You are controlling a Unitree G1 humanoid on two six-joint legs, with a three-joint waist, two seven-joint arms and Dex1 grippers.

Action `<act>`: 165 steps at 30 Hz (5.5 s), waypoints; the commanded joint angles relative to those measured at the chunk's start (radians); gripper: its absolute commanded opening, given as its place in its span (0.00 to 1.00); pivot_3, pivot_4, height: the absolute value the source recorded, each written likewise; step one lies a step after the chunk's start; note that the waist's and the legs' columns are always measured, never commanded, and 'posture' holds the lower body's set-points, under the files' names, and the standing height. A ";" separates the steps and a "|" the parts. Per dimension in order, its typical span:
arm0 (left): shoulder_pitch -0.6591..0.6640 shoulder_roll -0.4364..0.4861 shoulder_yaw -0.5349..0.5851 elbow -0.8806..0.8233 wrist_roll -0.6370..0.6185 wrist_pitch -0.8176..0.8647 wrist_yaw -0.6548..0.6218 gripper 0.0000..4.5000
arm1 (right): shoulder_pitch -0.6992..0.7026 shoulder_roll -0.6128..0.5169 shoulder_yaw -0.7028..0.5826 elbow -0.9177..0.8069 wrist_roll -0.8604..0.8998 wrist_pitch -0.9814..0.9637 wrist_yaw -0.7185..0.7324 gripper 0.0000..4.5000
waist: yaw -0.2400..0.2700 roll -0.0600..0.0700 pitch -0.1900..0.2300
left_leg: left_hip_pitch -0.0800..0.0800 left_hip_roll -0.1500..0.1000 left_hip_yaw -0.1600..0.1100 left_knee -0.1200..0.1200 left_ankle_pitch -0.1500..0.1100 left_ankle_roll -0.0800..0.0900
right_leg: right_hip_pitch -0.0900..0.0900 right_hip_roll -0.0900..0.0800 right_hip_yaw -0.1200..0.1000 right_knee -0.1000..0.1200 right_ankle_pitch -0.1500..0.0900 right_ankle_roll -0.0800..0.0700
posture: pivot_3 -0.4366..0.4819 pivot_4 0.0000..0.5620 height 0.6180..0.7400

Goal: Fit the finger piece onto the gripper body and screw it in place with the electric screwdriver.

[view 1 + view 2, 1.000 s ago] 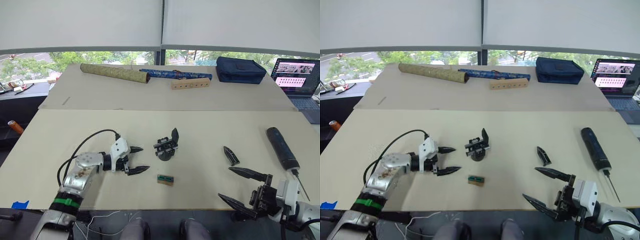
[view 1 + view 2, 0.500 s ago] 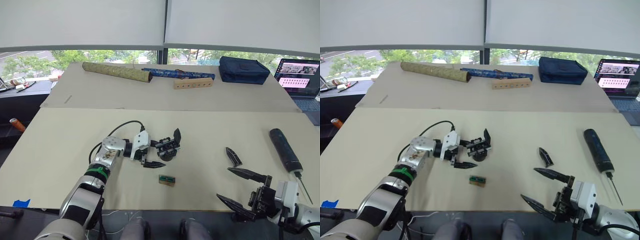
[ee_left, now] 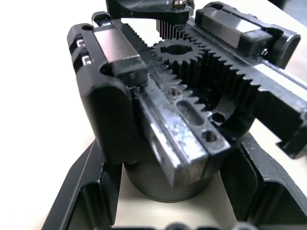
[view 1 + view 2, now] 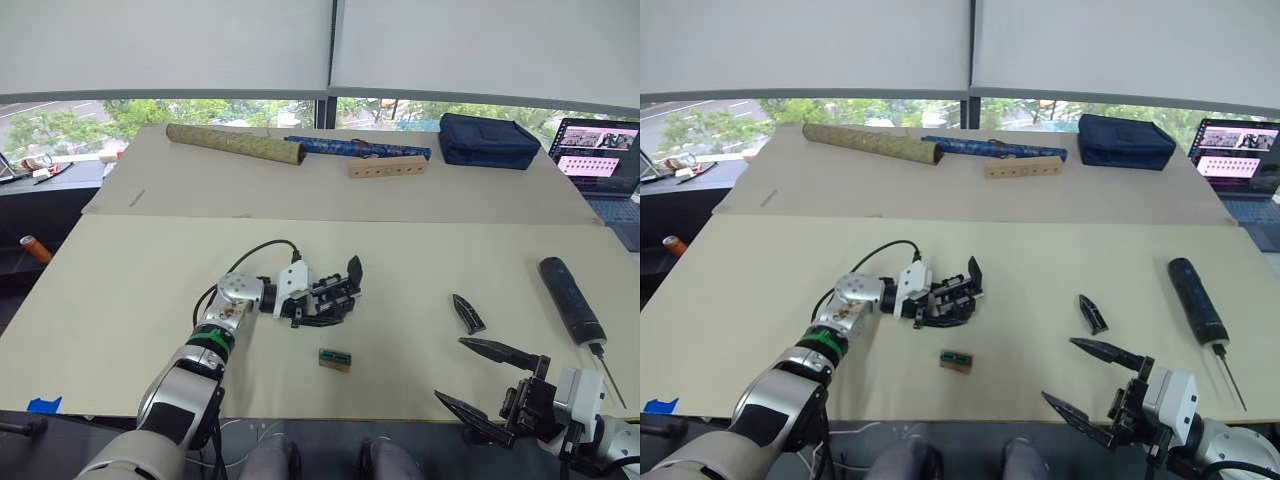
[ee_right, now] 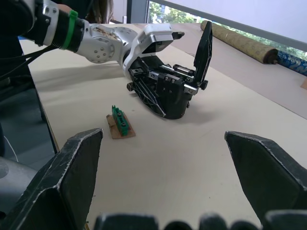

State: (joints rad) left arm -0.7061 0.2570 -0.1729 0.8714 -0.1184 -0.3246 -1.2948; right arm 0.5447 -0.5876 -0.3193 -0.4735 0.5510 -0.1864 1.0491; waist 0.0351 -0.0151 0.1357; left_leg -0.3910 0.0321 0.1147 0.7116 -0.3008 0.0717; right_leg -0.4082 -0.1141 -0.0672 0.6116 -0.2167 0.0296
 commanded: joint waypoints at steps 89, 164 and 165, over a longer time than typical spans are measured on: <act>0.260 0.043 -0.073 -0.653 0.079 0.441 0.358 0.51 | -0.014 -0.008 -0.018 -0.021 -0.009 0.010 0.012 1.00 | 0.003 -0.001 0.001 | -0.001 0.000 0.000 0.001 0.000 0.000 | -0.001 0.000 0.000 0.000 0.000 0.001 | 0.48 0.27 1.00; 0.554 0.501 0.313 -1.259 -0.587 0.727 0.118 1.00 | -1.019 -0.428 0.551 0.377 -0.066 1.372 -0.377 0.94 | -0.025 -0.004 0.002 | -0.012 0.000 0.001 0.002 0.008 -0.014 | -0.013 0.003 0.003 0.002 0.001 0.000 | 0.48 0.27 1.00; 0.552 0.501 0.312 -1.257 -0.587 0.726 0.118 1.00 | -1.016 -0.426 0.551 0.382 -0.072 1.372 -0.368 0.88 | -0.025 -0.004 0.002 | -0.012 0.000 0.001 0.002 0.008 -0.014 | -0.013 0.003 0.003 0.002 0.001 0.000 | 0.48 0.27 1.00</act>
State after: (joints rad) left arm -0.1472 0.7530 0.1210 -0.3586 -0.7039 0.4175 -1.1802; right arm -0.4772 -1.0211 0.2220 -0.1099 0.4912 1.1884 0.6647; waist 0.0098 -0.0188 0.1374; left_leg -0.4028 0.0323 0.1154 0.7133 -0.2931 0.0578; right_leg -0.4214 -0.1109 -0.0644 0.6137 -0.2152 0.0294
